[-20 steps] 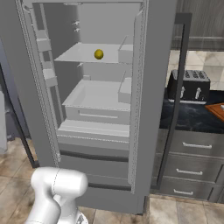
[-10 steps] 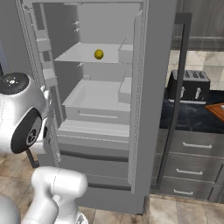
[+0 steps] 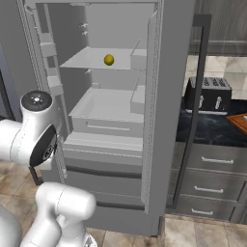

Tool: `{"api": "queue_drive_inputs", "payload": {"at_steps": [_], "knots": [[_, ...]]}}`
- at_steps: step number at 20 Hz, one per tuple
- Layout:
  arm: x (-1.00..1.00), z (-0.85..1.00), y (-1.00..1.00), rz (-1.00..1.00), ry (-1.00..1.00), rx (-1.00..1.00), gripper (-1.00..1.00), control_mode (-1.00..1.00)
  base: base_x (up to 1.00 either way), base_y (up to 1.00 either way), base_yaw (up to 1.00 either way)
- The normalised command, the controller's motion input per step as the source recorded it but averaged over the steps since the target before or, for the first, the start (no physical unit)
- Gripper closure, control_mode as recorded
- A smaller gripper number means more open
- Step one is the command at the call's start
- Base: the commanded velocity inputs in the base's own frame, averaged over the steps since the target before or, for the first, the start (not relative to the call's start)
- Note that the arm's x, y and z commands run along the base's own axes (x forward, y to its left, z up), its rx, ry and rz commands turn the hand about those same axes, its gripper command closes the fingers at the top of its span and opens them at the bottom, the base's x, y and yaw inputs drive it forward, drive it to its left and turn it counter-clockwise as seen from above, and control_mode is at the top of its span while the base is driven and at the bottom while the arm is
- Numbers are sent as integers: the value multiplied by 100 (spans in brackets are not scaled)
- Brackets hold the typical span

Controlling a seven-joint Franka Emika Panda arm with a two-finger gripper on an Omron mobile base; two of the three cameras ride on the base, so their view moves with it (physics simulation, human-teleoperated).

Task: Retrieve a lemon from the fridge and place it on the cutting board with the fish.

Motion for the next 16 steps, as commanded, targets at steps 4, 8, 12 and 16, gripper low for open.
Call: {"api": "queue_drive_inputs", "payload": {"at_steps": [4,8,12,16], "knots": [[35,-30,8,0,5,2,-100,-100,0,0,0],[62,-18,0,10,7,5,-100,-100,0,0,0],[73,-39,0,17,10,15,-100,-100,0,0,0],[69,-41,5,16,10,17,-100,-100,0,0,0]]}}
